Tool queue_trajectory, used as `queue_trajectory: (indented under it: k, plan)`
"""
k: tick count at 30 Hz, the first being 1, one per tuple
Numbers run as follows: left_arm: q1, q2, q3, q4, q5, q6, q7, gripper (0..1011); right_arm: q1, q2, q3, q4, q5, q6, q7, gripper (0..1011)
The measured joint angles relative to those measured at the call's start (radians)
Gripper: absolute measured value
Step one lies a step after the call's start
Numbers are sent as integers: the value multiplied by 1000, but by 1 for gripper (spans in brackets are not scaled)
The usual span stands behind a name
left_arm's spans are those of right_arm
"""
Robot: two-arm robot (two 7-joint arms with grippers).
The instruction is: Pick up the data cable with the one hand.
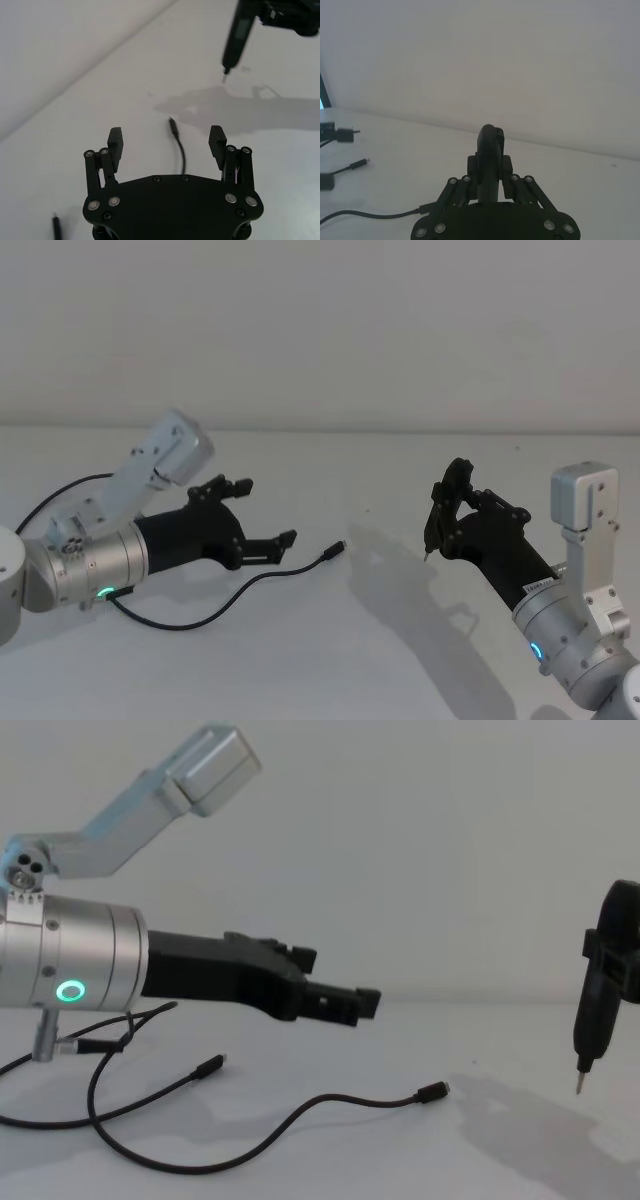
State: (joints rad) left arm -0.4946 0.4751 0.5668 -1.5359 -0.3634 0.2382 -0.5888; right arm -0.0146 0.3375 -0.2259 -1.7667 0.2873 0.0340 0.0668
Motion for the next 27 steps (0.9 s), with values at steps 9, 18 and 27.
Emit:
queue_trajectory:
  k: [9,18,27]
  plan:
    - [-8,23,29,-1,-3,45,-27,1001,0,0,0,0,0,0,0,274]
    - [-2,24,39,-1,18,75,15,1001,0,0,0,0,0,0,0,274]
    - [1,6,46,17,28,99,38,1001,0,0,0,0,0,0,0,274]
